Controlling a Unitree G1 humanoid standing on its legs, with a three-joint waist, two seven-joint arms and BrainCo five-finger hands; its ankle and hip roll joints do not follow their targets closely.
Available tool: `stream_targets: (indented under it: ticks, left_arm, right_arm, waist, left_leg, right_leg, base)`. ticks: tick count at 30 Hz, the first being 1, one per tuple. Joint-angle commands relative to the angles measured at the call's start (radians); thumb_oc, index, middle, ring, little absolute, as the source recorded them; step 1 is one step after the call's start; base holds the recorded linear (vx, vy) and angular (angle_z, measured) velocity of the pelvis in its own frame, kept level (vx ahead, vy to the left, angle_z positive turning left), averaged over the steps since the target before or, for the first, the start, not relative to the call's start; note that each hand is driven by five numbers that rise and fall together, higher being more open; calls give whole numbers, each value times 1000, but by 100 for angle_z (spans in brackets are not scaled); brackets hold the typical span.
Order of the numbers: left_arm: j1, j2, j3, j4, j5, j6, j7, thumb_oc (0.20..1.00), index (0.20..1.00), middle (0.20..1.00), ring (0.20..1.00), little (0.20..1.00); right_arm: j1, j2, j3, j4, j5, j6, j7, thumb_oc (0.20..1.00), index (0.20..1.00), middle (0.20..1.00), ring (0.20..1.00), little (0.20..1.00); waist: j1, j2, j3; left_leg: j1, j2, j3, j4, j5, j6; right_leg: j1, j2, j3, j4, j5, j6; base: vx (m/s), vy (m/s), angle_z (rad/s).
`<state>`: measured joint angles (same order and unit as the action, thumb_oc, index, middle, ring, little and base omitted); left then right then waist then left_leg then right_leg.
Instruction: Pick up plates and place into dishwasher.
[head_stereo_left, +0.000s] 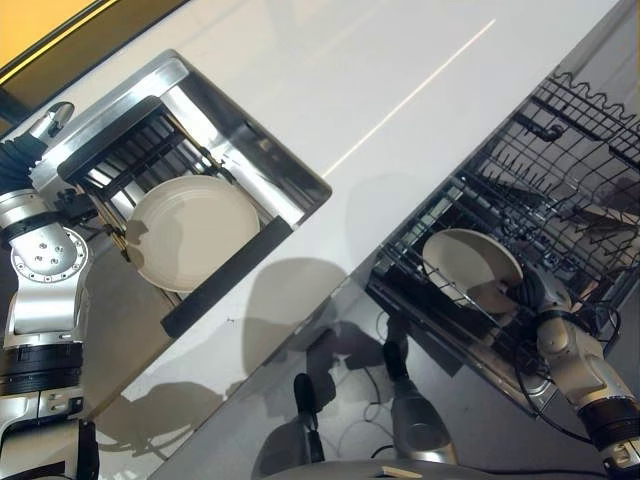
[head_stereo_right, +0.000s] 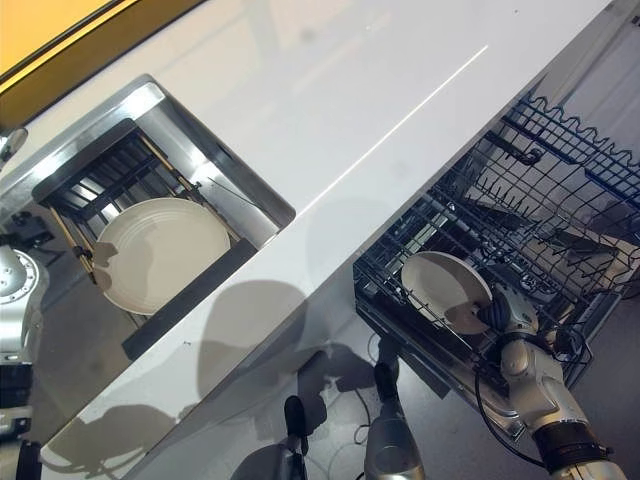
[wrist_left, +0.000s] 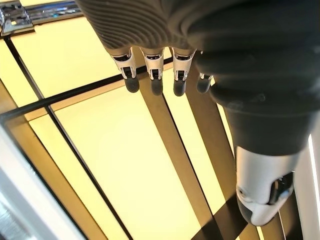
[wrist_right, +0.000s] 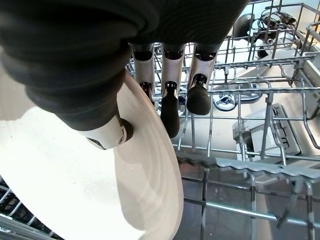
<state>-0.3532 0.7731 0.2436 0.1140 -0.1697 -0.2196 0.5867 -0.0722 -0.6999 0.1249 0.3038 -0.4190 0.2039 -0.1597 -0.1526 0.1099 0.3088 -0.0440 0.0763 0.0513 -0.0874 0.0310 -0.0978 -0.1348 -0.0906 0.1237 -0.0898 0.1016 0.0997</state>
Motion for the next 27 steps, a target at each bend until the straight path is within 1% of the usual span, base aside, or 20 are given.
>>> stream_targets:
  ticks: [1, 3, 4, 5, 6, 7, 10, 14, 16, 19, 21, 23, 27]
  left_arm:
    - [-45, 67, -10, 39, 7, -9, 7, 1000, 1000, 1000, 1000, 1000]
    - [-38, 69, -7, 38, 7, -3, -5, 1000, 1000, 1000, 1000, 1000]
    - [-32, 70, -3, 36, 8, 5, -12, 1000, 1000, 1000, 1000, 1000]
    - [-24, 70, 1, 33, 8, 10, -18, 1000, 1000, 1000, 1000, 1000]
    - [-14, 69, 8, 34, 9, 12, -23, 1000, 1000, 1000, 1000, 1000]
    - [-7, 67, 11, 37, 13, 11, -27, 1000, 1000, 1000, 1000, 1000]
    - [19, 67, 19, 50, 25, 4, -41, 1000, 1000, 1000, 1000, 1000]
    - [65, 64, 42, 28, 34, 24, -69, 1000, 1000, 1000, 1000, 1000]
    - [88, 64, 53, 24, 43, 44, -95, 1000, 1000, 1000, 1000, 1000]
    - [126, 67, 51, 33, 95, 78, -149, 1000, 1000, 1000, 1000, 1000]
    - [137, 95, 42, 47, 123, 105, -181, 1000, 1000, 1000, 1000, 1000]
    - [137, 119, 34, 61, 121, 113, -196, 1000, 1000, 1000, 1000, 1000]
    - [145, 142, 16, 83, 153, 119, -249, 1000, 1000, 1000, 1000, 1000]
  right_arm:
    - [51, 35, 76, 71, -12, 52, -13, 200, 200, 200, 200, 200]
    - [59, 45, 71, 73, -6, 50, -24, 200, 200, 200, 200, 200]
    - [68, 53, 65, 69, -4, 55, -34, 432, 432, 432, 432, 432]
    - [74, 61, 59, 64, -3, 61, -41, 699, 699, 699, 699, 699]
    - [82, 69, 53, 60, -2, 69, -50, 937, 937, 937, 937, 937]
    - [86, 75, 49, 59, -2, 73, -55, 1000, 1000, 1000, 1000, 1000]
    - [99, 81, 27, 69, 6, 73, -75, 1000, 1000, 1000, 1000, 1000]
    - [134, 86, -22, 47, 7, 74, -99, 1000, 1000, 1000, 1000, 1000]
    - [144, 86, -51, 28, 8, 77, -110, 1000, 1000, 1000, 1000, 1000]
    - [159, 78, -91, -8, -1, 75, -109, 1000, 1000, 1000, 1000, 1000]
    - [165, 58, -122, -42, 0, 76, -107, 1000, 1000, 1000, 1000, 1000]
    - [170, 31, -158, -85, 12, 76, -96, 1000, 1000, 1000, 1000, 1000]
    - [186, -3, -218, -167, 27, 63, -107, 1000, 1000, 1000, 1000, 1000]
  waist:
    - [11, -23, -22]
    - [14, -30, -29]
    - [15, -36, -36]
    - [17, -42, -41]
    - [19, -49, -48]
    - [19, -53, -52]
    - [23, -59, -66]
    - [26, -67, -86]
    - [29, -70, -96]
    - [28, -70, -110]
    - [24, -67, -119]
    - [16, -64, -124]
    - [1, -52, -133]
  left_leg:
    - [-76, -41, -46, 48, 34, 34]
    - [-72, -41, -48, 48, 31, 36]
    - [-68, -40, -49, 48, 30, 38]
    - [-64, -39, -50, 47, 29, 38]
    - [-60, -38, -51, 45, 28, 39]
    - [-57, -37, -52, 46, 26, 39]
    - [-46, -34, -53, 50, 22, 39]
    - [-29, -31, -56, 52, 15, 42]
    - [-21, -29, -60, 52, 14, 42]
    - [-9, -27, -61, 49, 12, 42]
    - [0, -25, -58, 47, 12, 41]
    - [7, -23, -55, 44, 11, 40]
    - [22, -22, -51, 34, 14, 40]
  right_leg:
    - [-36, 11, -9, 87, -33, -21]
    - [-29, 12, -11, 87, -34, -21]
    - [-25, 12, -11, 87, -35, -21]
    - [-21, 13, -13, 86, -34, -20]
    - [-16, 14, -14, 84, -34, -20]
    - [-13, 15, -15, 84, -35, -20]
    - [1, 18, -18, 85, -37, -21]
    - [22, 23, -18, 81, -40, -21]
    - [32, 25, -19, 80, -41, -20]
    - [43, 28, -19, 79, -43, -19]
    - [49, 29, -17, 79, -43, -18]
    - [52, 30, -15, 81, -46, -17]
    - [54, 37, -1, 88, -50, -18]
  base:
    - [0, 0, 0]
    - [24, -25, 3]
    - [35, -41, 3]
    - [44, -56, 3]
    - [41, -46, 6]
    - [46, -39, 7]
    - [57, -8, 8]
    - [70, -13, 7]
    - [69, -10, 3]
    - [60, 5, 2]
    - [56, 15, 0]
    - [49, 25, 0]
    - [43, 35, -1]
